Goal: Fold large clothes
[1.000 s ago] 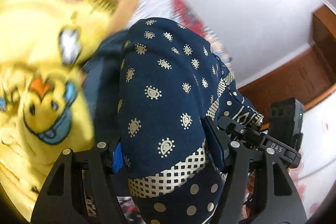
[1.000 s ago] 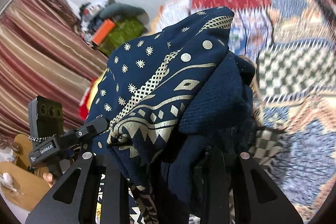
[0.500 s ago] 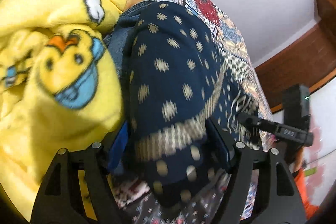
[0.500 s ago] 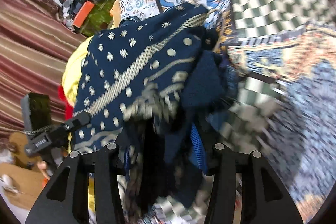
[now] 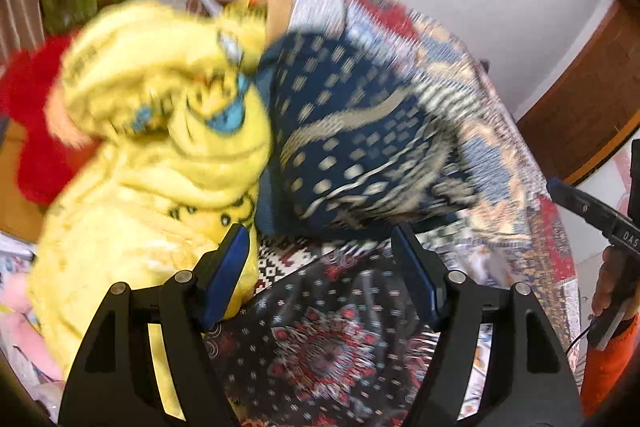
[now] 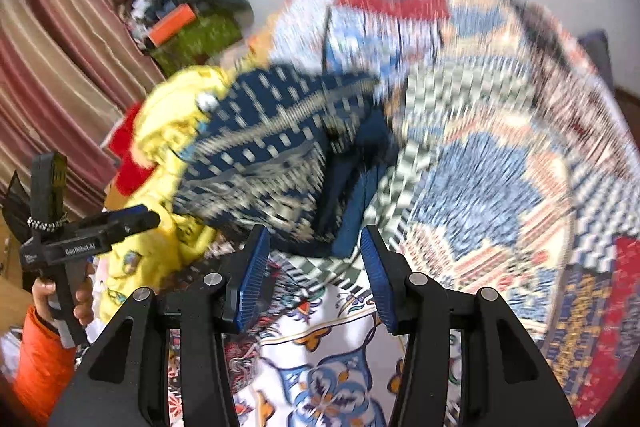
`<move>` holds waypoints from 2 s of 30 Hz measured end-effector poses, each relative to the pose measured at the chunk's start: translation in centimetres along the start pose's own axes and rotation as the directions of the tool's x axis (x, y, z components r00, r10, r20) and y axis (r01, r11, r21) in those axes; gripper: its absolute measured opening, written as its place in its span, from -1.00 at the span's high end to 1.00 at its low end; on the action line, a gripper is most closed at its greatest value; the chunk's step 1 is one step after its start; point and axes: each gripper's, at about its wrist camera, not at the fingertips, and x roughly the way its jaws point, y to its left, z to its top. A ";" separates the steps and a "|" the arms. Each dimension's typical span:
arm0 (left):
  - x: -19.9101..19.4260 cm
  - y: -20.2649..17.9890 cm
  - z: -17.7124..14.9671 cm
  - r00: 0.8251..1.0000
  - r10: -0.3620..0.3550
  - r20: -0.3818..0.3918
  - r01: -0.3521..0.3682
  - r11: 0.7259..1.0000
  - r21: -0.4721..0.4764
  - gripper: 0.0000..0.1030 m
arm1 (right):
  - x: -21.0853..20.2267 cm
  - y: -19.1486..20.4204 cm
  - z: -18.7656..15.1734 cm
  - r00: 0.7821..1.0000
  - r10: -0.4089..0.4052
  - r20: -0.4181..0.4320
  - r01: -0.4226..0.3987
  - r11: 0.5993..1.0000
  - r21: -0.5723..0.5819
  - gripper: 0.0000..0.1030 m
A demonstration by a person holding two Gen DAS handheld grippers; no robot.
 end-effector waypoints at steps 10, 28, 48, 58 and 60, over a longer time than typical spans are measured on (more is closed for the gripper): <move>-17.1 -9.1 -0.4 0.902 -0.029 0.431 -0.045 0.986 0.161 -0.41 | -14.3 7.2 0.3 0.910 0.023 0.414 0.029 0.993 -0.117 0.15; -27.3 -14.7 -8.4 0.674 0.026 0.739 -0.205 0.967 0.153 -0.90 | -20.4 12.7 -5.2 0.759 0.014 0.650 0.130 0.976 -0.173 -0.51; -25.7 -14.3 -8.7 0.710 0.031 0.704 -0.185 0.972 0.143 -0.99 | -21.0 11.3 -5.8 0.747 -0.075 0.661 0.170 0.982 -0.081 -1.00; -25.0 -14.3 -8.3 0.721 0.042 0.692 -0.187 0.973 0.136 -0.99 | -21.2 11.3 -6.0 0.754 -0.079 0.652 0.173 0.982 -0.082 -1.00; -24.8 -14.2 -8.2 0.723 0.041 0.689 -0.184 0.974 0.135 -0.99 | -21.3 11.2 -6.0 0.753 -0.080 0.653 0.173 0.982 -0.079 -1.00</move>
